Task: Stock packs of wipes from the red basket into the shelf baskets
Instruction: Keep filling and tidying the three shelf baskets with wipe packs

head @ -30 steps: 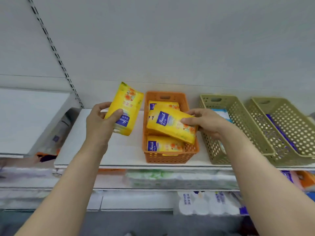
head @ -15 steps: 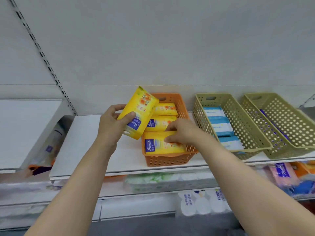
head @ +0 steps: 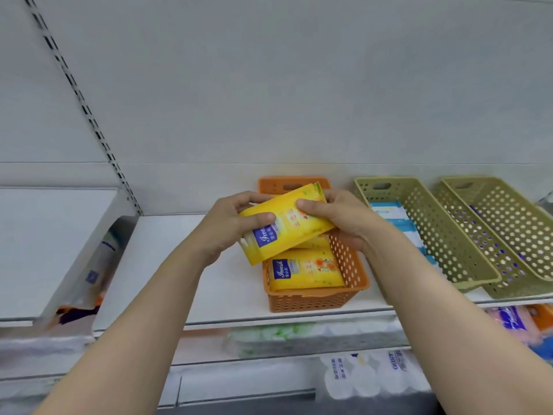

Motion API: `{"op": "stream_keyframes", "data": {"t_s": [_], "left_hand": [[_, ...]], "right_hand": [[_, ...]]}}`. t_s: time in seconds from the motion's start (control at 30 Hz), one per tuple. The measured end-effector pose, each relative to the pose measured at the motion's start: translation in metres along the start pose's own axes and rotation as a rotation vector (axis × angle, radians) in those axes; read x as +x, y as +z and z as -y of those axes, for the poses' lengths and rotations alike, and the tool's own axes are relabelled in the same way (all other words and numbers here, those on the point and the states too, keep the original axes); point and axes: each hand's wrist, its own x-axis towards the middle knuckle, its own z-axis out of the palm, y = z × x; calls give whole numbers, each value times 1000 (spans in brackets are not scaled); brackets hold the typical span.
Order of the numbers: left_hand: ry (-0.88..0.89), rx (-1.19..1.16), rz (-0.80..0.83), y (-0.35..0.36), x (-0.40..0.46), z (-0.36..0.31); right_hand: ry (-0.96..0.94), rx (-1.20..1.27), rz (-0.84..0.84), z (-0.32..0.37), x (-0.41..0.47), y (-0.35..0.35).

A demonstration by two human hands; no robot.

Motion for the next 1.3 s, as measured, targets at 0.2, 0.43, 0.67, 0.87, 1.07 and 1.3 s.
{"op": "stream_keyframes", "data": {"t_s": [0.2,0.43,0.67,0.87,1.07,1.3], "left_hand": [[21,-113,-305,16,30,3],[-76,29,-356,33,44,33],[-123,76,-324,58,38,62],[-108,101,-373,58,41,66],[-103,134,-389,60,43,67],[-110,147,-396,60,42,66]], "right_hand": [[-2,210,-86,5,22,-15],[-128,72,-506,10,62,-32],[-31,-380,-506,-8,105,-20],[-115,-683,-496,-30,114,-7],[-462,-1033,-435,-41,101,-1],[-365,-956,-229,-44,104,-4]]}}
